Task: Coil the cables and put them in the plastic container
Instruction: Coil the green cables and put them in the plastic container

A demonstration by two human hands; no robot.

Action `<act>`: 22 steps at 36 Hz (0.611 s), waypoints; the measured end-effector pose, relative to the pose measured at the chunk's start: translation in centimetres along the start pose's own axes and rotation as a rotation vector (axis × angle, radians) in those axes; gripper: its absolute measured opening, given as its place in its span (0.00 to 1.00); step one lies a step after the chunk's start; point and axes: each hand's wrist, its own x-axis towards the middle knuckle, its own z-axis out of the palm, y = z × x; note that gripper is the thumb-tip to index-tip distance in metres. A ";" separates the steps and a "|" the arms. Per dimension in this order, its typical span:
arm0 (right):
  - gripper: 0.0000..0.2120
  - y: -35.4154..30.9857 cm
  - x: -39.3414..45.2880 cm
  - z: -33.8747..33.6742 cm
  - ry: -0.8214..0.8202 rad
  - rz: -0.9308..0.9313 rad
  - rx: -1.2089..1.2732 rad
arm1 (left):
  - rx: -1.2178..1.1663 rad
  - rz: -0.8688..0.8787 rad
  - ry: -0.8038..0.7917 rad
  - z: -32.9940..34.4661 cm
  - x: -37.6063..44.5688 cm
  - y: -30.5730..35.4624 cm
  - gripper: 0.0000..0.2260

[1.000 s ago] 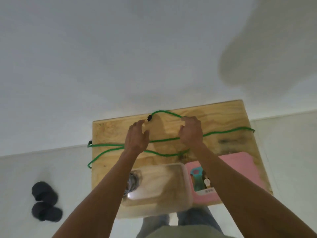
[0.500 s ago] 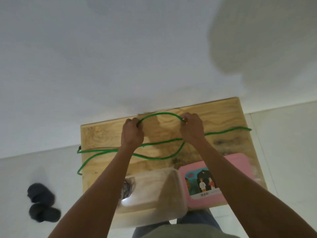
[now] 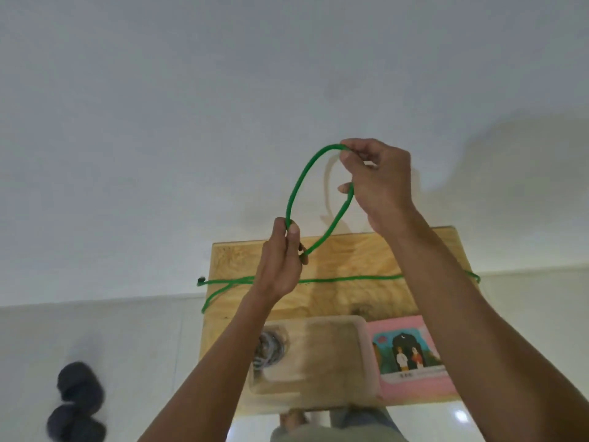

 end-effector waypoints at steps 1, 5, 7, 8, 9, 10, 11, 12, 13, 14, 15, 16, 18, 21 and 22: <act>0.06 -0.6 -0.6 0.3 -0.001 -0.001 0.014 | 0.013 0.031 0.058 -0.7 -0.4 0.6 0.12; 0.03 -2.2 -3.4 0.9 -0.103 0.041 0.137 | -0.018 0.091 0.250 -4.0 -1.5 2.8 0.13; 0.07 -2.5 -5.0 1.3 -0.168 0.078 0.214 | -0.086 0.108 0.295 -5.5 -1.8 4.2 0.13; 0.12 -2.4 -5.8 1.5 -0.206 0.115 0.270 | -0.118 0.120 0.317 -6.2 -1.9 5.0 0.13; 0.17 -2.3 -6.5 1.7 -0.244 0.159 0.323 | -0.155 0.131 0.338 -6.8 -2.0 5.9 0.14; 0.19 -2.2 -7.3 1.9 -0.284 0.199 0.368 | -0.198 0.141 0.355 -7.3 -2.0 6.9 0.14; 0.20 -2.1 -8.1 2.2 -0.328 0.227 0.389 | -0.234 0.145 0.370 -7.8 -2.0 7.9 0.14; 0.18 -2.0 -8.9 2.5 -0.377 0.235 0.381 | -0.261 0.144 0.384 -8.3 -1.9 9.0 0.14; 0.16 -2.0 -9.6 2.8 -0.431 0.224 0.343 | -0.285 0.144 0.395 -8.7 -1.9 10.2 0.14; 0.14 -1.9 -10.3 3.1 -0.492 0.198 0.283 | -0.311 0.148 0.400 -9.0 -1.9 11.5 0.14; 0.16 -1.8 -11.0 3.5 -0.556 0.159 0.208 | -0.338 0.158 0.401 -9.2 -1.8 12.8 0.13; 0.20 -1.8 -11.5 3.9 -0.613 0.113 0.127 | -0.362 0.173 0.399 -9.3 -1.7 14.0 0.13; 0.25 -2.2 -12.5 4.5 -0.685 0.018 -0.020 | -0.399 0.208 0.385 -9.3 -1.7 16.2 0.12; 0.23 -3.2 -12.9 4.9 -0.694 -0.061 -0.067 | -0.488 0.225 0.342 -9.0 -1.7 18.9 0.12; 0.19 -3.5 -12.7 4.9 -0.678 -0.078 -0.065 | -0.510 0.227 0.336 -8.8 -1.7 19.6 0.12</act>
